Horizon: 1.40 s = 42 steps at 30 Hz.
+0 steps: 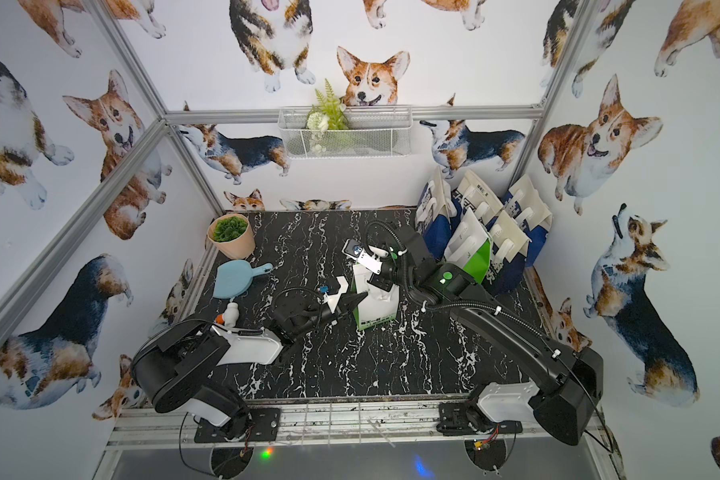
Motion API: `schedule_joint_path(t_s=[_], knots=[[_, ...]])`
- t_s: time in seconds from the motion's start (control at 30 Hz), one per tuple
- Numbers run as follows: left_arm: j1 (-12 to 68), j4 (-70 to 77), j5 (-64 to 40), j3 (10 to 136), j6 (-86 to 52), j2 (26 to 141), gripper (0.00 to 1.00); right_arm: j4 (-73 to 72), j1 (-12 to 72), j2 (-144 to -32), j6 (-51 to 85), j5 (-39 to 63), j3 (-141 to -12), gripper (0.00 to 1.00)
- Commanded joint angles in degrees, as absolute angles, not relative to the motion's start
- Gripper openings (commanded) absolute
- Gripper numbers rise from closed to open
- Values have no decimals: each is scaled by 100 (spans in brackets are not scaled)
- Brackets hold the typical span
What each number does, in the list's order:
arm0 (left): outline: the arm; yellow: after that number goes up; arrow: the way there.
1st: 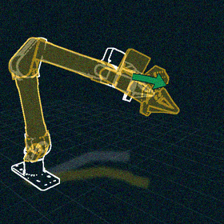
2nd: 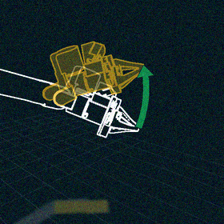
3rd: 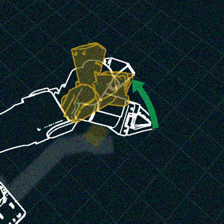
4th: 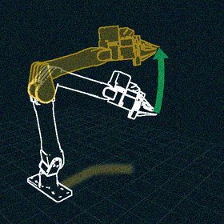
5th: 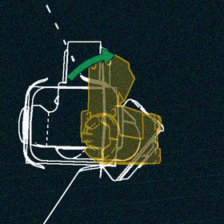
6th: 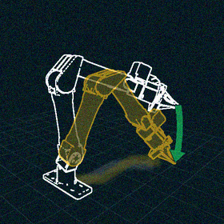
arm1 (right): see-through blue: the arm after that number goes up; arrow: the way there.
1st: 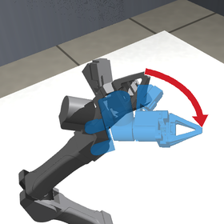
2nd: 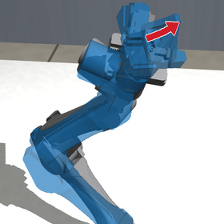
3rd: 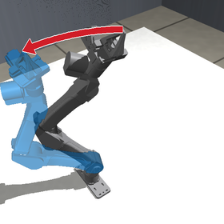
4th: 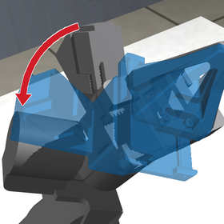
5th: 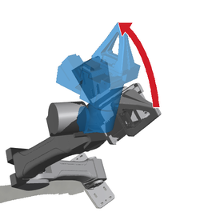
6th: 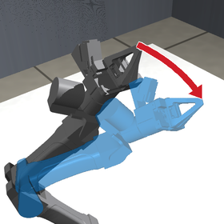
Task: Open the takeout bag
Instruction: Open the takeout bag at the center of the board.
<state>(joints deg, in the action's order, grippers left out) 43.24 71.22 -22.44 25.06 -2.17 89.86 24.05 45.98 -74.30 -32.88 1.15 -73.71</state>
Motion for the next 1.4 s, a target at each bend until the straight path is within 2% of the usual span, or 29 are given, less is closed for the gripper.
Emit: schedule_joint_path(t_s=[0.0, 0.87, 1.23, 1.37], knots=[[4333, 7094, -2428, 2510, -115, 8958, 0, 2970, 4595, -7597, -3736, 334, -7709, 0], [4333, 6780, -2489, 2558, -53, 8850, 0, 4720, 4571, -8297, -4811, -25, -9578, 0], [4334, 6723, -2496, 2578, -44, 8842, 0, 5020, 4572, -8494, -5129, 22, -9712, 0], [4338, 6729, -2487, 2579, -44, 8832, 0, 4753, 4574, -8437, -4851, 79, -9341, 0]])
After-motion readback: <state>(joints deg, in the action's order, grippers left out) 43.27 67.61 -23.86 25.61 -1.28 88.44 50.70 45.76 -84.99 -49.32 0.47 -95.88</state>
